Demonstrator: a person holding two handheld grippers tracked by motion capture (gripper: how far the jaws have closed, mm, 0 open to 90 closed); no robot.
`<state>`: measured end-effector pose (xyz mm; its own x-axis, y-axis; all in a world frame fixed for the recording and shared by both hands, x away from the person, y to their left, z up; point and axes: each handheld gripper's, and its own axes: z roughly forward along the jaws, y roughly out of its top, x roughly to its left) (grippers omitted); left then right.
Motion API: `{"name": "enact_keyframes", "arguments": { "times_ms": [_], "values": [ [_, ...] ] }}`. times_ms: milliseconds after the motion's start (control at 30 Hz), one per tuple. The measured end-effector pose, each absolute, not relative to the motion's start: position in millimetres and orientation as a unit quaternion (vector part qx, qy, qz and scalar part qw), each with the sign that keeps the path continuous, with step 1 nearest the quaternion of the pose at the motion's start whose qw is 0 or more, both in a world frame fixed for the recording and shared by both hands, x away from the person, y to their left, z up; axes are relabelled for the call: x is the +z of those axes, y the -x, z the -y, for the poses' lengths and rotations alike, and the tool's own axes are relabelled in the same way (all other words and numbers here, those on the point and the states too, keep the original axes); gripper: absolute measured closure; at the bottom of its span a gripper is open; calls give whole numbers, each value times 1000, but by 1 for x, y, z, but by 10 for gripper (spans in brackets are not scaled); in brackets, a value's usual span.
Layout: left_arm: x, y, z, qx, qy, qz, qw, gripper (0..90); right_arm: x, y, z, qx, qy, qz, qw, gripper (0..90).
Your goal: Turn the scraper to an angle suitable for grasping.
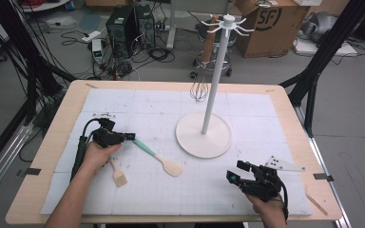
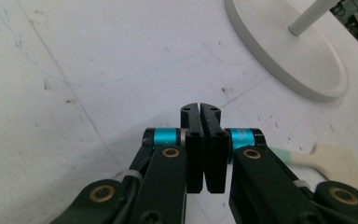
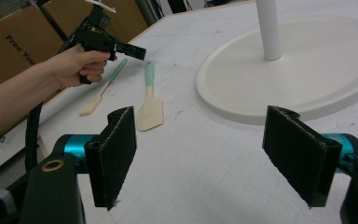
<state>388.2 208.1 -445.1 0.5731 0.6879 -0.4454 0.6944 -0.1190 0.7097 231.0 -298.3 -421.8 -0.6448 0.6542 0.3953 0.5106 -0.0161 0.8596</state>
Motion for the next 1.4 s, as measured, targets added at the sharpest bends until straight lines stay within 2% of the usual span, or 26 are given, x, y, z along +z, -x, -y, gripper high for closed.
{"name": "enact_keyframes", "arguments": {
  "times_ms": [300, 567, 733, 1067, 1400],
  "values": [
    [-448, -392, -201, 4, -769, -465, 439, 894, -422, -231, 300, 580, -417, -697, 62, 249],
    [-446, -390, -195, 5, -783, -450, 429, 894, -421, -229, 301, 582, -420, -694, 62, 249],
    [-443, -398, -199, 17, -775, -465, 428, 880, -422, -229, 301, 580, -420, -695, 64, 249],
    [-446, -398, -197, 1, -778, -465, 423, 895, -424, -230, 301, 577, -425, -695, 64, 250],
    [-449, -387, -190, -36, -778, -461, 426, 897, -423, -229, 300, 578, -422, -695, 65, 250]
  ]
}}
